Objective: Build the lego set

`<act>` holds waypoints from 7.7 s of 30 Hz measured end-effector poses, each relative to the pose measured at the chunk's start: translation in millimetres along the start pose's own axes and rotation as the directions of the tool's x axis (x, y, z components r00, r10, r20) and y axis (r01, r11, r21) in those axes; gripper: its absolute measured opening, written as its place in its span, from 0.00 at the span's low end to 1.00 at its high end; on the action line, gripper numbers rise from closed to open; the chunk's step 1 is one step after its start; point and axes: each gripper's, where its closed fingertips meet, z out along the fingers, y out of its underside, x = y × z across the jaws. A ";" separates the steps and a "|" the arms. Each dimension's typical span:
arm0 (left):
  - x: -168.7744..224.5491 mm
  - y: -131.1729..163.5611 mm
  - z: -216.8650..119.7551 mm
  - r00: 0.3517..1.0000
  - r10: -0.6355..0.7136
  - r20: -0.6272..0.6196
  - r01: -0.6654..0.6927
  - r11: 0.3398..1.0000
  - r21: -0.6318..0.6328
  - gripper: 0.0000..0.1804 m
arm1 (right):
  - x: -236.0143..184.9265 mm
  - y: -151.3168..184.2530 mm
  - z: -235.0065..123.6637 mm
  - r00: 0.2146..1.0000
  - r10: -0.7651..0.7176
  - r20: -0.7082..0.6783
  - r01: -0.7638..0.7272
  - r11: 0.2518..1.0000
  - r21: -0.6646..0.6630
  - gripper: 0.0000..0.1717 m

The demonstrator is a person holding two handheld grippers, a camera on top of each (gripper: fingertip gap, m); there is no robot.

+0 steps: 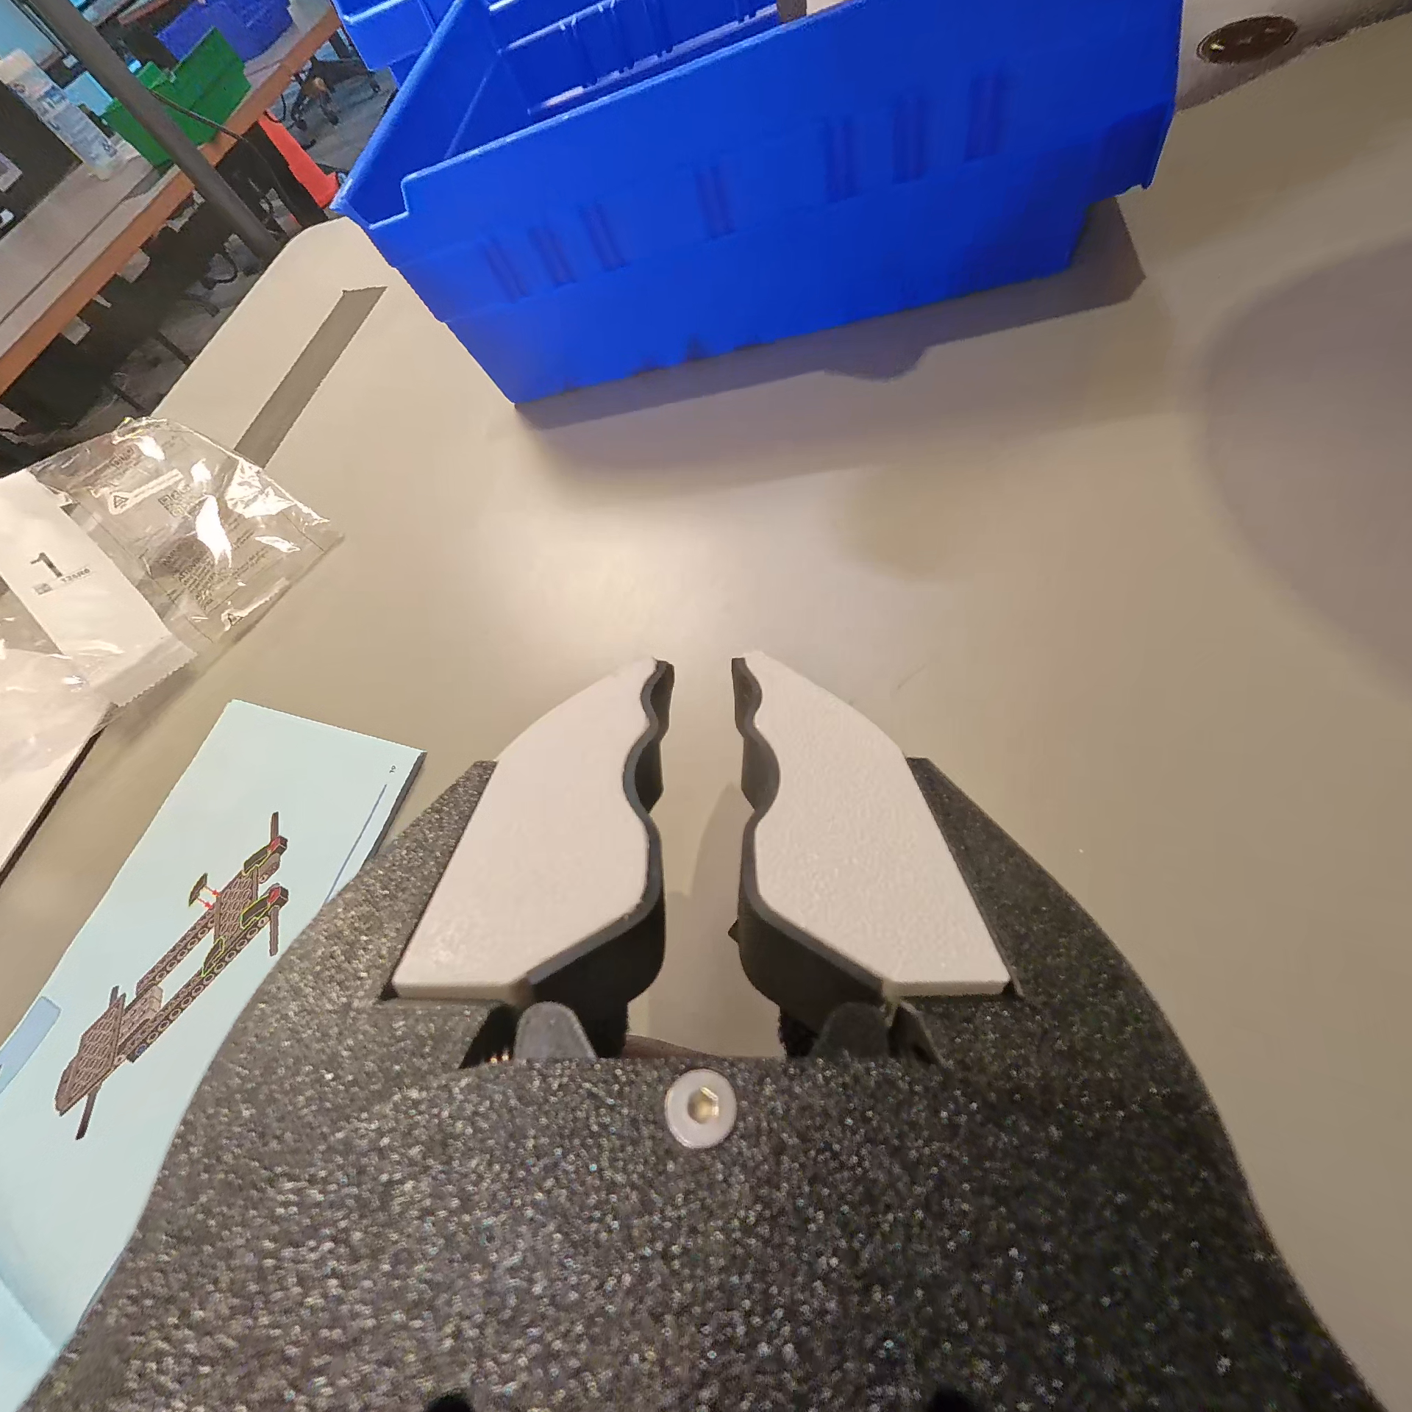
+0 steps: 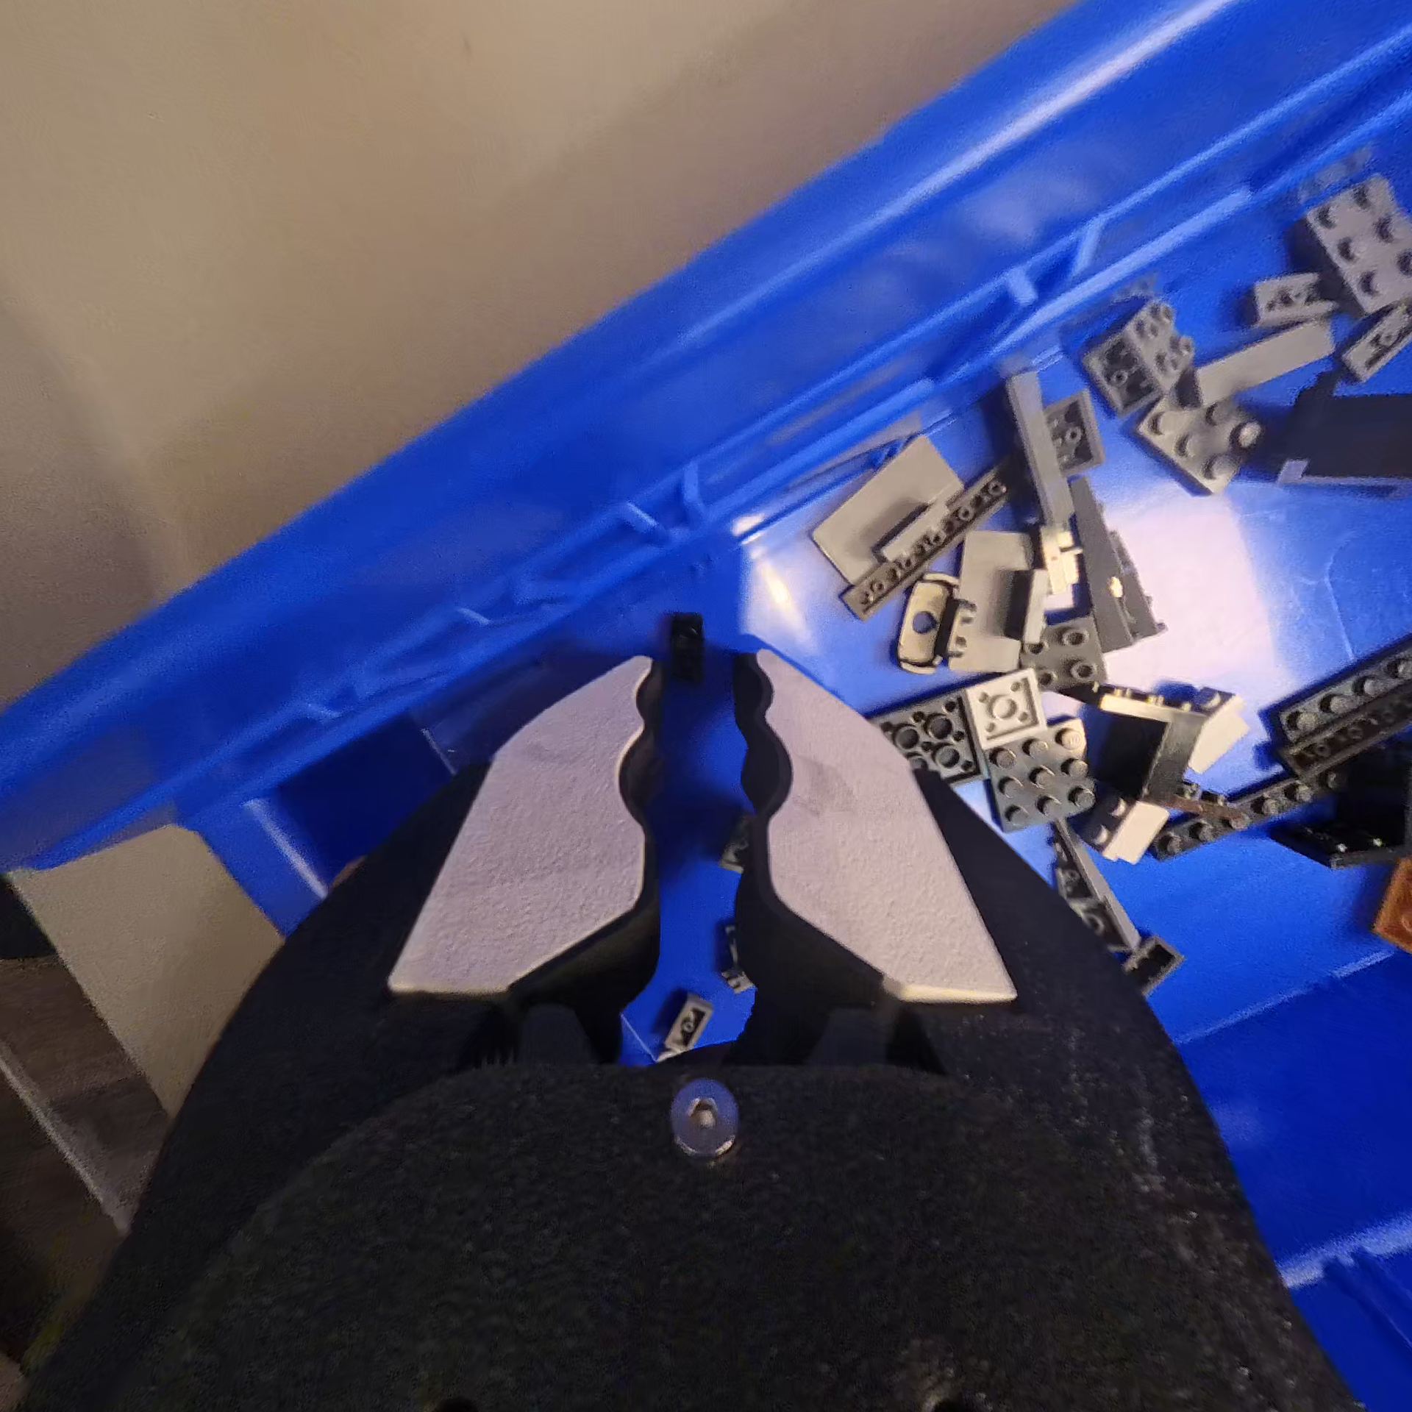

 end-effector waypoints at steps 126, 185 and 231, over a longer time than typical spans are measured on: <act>-138.5 102.0 -104.9 0.946 -0.045 0.320 0.049 0.999 -0.004 0.04 | 0.0 -320.9 31.5 0.943 0.286 -0.172 -0.024 0.574 0.819 0.25; -50.4 100.2 -59.7 0.912 0.019 -0.410 -0.151 0.944 -0.292 0.04 | -83.4 -295.7 108.7 0.980 -0.198 0.013 0.177 0.902 0.393 0.32; -70.0 100.0 -90.6 0.969 -0.032 -0.244 -0.014 0.983 -0.183 0.24 | -72.9 -300.9 104.1 0.983 -0.182 -0.018 0.174 0.900 0.400 0.32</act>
